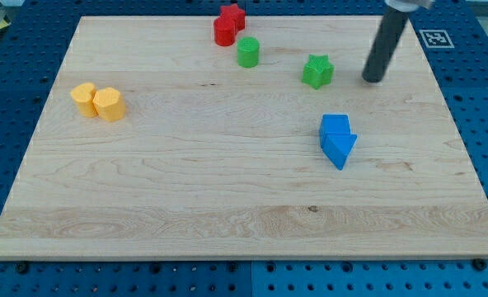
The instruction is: Push the green star towards the bottom of the board
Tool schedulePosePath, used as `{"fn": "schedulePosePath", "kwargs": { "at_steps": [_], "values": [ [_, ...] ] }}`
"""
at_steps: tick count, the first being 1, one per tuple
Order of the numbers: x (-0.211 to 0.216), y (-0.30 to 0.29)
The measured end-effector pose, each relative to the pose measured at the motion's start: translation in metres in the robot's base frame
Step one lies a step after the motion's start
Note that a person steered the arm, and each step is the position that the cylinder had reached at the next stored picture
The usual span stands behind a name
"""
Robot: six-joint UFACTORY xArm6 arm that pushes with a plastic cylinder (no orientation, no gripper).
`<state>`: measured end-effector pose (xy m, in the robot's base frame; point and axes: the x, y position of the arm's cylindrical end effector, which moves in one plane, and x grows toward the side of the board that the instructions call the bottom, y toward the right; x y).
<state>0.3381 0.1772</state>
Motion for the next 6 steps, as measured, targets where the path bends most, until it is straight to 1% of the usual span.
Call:
{"fn": "schedulePosePath", "kwargs": {
  "at_steps": [1, 2, 3, 4, 6],
  "values": [
    [-0.005, -0.056],
    [-0.008, -0.092],
    [-0.025, -0.107],
    [-0.027, -0.118],
    [-0.006, -0.125]
  ]
}}
